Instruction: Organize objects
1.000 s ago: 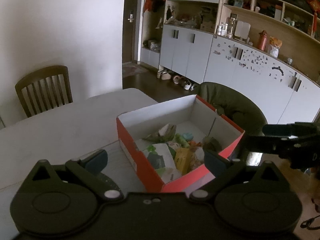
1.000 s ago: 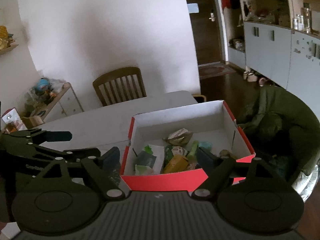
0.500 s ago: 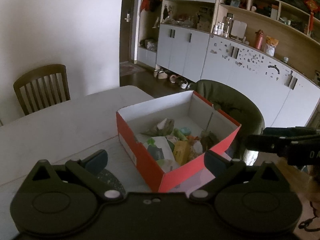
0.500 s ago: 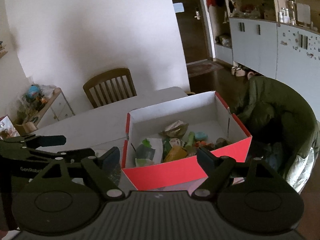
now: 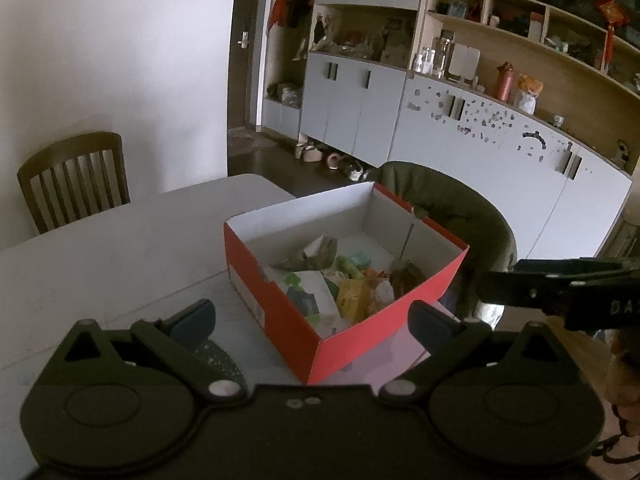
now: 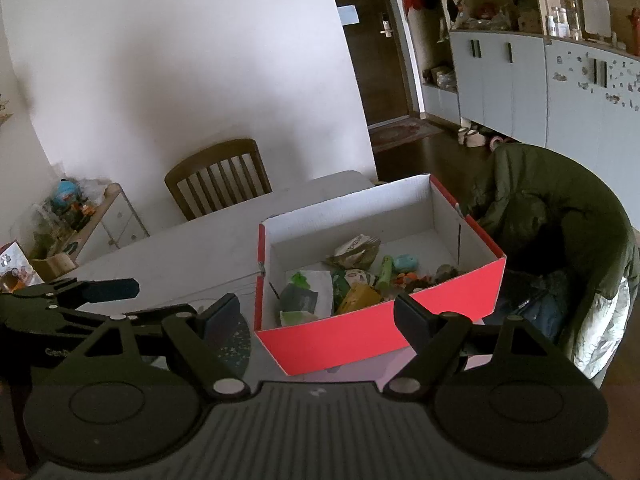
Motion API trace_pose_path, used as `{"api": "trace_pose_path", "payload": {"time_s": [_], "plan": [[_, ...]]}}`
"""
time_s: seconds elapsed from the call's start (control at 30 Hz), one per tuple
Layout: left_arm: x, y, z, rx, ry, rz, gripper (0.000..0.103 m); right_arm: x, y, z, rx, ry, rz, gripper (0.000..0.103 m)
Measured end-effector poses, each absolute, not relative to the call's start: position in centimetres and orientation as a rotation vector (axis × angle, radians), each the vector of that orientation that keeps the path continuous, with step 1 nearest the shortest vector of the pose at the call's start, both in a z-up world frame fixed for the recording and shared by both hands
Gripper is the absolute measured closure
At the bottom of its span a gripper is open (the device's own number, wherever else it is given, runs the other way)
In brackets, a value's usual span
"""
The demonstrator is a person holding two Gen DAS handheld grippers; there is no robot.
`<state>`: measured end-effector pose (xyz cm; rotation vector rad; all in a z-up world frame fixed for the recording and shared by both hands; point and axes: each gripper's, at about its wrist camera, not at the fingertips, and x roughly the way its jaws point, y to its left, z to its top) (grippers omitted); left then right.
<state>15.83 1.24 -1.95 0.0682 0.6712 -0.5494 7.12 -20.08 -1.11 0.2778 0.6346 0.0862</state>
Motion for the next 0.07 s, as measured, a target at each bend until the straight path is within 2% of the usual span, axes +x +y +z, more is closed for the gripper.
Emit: {"api": "trace_pose_path", "payload": {"time_s": [0.07], "plan": [[15.72, 1.41, -1.86, 0.062, 0.666, -0.559, 0.001, 7.13, -19.91, -1.17, 0.274, 0.634, 0.084, 0.019]]}}
